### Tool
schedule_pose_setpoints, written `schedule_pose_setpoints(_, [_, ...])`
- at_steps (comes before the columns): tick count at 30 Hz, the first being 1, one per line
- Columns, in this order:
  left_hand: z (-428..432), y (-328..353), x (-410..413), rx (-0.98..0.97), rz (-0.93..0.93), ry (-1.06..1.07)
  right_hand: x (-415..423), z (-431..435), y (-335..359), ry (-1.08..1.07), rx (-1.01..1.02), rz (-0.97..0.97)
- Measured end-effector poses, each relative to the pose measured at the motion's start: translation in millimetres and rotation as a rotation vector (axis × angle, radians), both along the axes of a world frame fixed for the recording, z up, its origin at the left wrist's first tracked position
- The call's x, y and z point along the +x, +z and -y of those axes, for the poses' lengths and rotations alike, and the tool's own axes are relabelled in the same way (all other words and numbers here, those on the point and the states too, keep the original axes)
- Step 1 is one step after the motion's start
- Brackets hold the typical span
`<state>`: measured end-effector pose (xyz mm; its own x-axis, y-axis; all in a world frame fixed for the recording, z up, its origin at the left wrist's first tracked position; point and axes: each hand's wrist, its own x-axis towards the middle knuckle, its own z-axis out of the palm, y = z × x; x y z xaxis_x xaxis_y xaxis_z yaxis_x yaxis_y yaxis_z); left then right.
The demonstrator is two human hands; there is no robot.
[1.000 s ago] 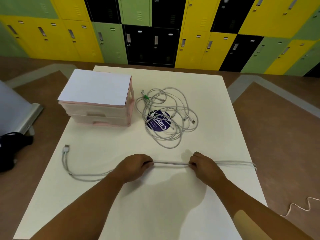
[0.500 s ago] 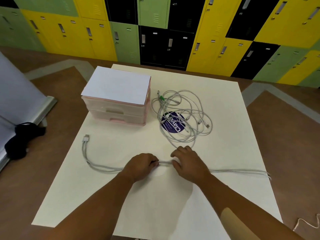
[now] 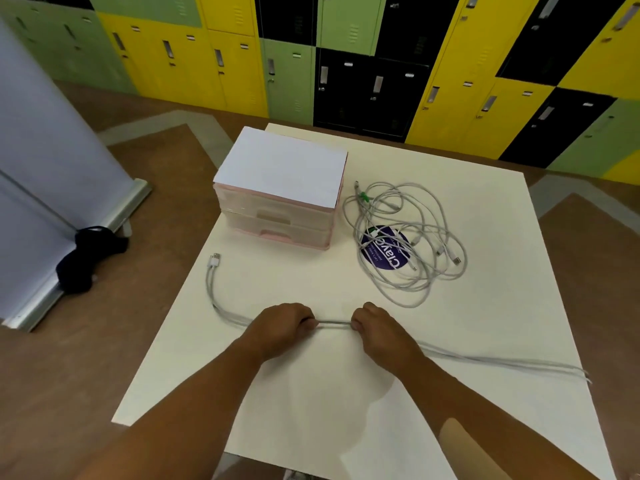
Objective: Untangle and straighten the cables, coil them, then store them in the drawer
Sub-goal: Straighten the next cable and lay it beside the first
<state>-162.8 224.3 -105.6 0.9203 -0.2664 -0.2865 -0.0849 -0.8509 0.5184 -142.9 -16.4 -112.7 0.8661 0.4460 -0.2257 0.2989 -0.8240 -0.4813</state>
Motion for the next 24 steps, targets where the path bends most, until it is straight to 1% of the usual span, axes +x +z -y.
schedule_pose_setpoints(6, [-35, 2, -12, 0.048, 0.071, 0.009, 2, -10, -1, 0.06, -0.019, 0.031])
schedule_pose_setpoints(10, [-57, 3, -14, 0.074, 0.076, 0.037, 1, -3, 0, 0.05, 0.007, 0.077])
schedule_pose_setpoints(13, [-70, 2, -14, 0.056, 0.067, 0.083, 3, -5, 3, 0.091, -0.056, 0.127])
schedule_pose_setpoints(16, [-73, -2, -16, -0.007, 0.054, 0.147, 7, -18, 9, 0.101, -0.123, 0.212])
schedule_pose_setpoints(18, [-72, -5, -17, -0.015, 0.058, 0.165, 11, -34, 17, 0.109, -0.143, 0.208])
schedule_pose_setpoints(24, [-67, -8, -16, -0.05, 0.071, 0.207, 17, -103, 28, 0.258, -0.032, 0.127])
